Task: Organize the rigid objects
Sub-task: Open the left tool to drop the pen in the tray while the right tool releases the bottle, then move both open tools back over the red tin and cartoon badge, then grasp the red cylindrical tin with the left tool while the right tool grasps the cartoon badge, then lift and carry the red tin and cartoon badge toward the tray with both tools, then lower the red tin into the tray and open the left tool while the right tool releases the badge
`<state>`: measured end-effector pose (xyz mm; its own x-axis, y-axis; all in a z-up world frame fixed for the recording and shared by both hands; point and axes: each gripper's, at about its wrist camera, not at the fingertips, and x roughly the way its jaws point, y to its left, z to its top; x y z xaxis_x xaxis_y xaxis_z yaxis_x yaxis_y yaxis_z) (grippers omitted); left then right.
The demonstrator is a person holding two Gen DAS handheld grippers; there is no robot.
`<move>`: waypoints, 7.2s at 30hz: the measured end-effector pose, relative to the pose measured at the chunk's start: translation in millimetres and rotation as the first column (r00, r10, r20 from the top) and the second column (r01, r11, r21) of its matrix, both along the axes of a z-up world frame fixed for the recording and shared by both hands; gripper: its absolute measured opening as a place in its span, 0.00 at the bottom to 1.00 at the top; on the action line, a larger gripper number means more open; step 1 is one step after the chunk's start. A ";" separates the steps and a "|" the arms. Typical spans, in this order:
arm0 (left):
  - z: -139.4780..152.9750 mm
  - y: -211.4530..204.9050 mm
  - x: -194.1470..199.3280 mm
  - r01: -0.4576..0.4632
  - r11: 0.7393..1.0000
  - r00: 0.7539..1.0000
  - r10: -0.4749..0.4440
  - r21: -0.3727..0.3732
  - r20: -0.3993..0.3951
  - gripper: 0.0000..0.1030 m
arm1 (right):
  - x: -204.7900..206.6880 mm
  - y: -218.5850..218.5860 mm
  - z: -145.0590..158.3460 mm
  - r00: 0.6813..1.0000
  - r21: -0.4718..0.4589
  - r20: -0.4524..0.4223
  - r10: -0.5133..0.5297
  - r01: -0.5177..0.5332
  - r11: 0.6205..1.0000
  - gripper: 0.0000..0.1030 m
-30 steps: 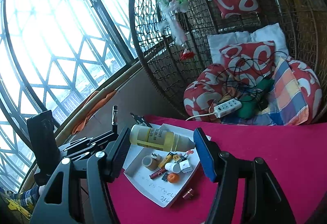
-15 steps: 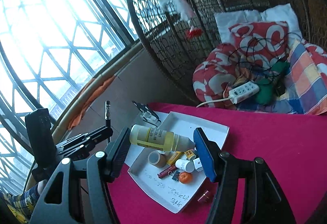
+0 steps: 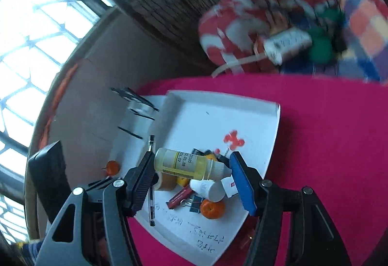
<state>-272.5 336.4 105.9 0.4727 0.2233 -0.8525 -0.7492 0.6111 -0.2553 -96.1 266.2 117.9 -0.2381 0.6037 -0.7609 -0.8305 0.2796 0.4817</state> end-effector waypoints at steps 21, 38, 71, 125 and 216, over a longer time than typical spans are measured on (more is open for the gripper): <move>-9.3 12.0 -27.1 -0.122 0.992 0.991 0.124 -0.038 0.055 0.98 | -9.3 15.4 -30.0 0.995 -0.046 -0.005 -0.104 0.103 0.994 1.00; 14.0 -43.0 -14.6 -0.109 0.994 0.990 0.107 0.015 0.087 0.98 | 47.9 -87.6 -6.9 0.978 -0.012 0.130 -0.163 0.166 0.986 1.00; -106.1 -187.3 167.6 0.958 0.181 -0.001 -0.771 -0.221 -0.637 0.98 | 139.5 -352.2 -63.9 0.748 -0.157 -0.062 -0.661 0.646 0.747 1.00; 72.4 -156.9 83.6 0.320 0.934 0.946 -0.324 0.157 0.004 0.47 | 40.3 -186.3 -4.3 0.918 -0.060 0.384 0.098 -0.081 0.995 0.35; 3.4 51.2 -15.5 -0.049 0.994 0.988 0.062 0.094 -0.143 0.48 | -58.7 34.4 -7.0 0.956 -0.073 0.282 0.080 -0.062 0.995 0.36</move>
<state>-288.0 387.6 109.3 0.3300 0.3250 -0.8863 -0.8078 0.5830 -0.0870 -154.8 300.6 110.8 -0.0468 0.5417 -0.8393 -0.9495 0.2369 0.2059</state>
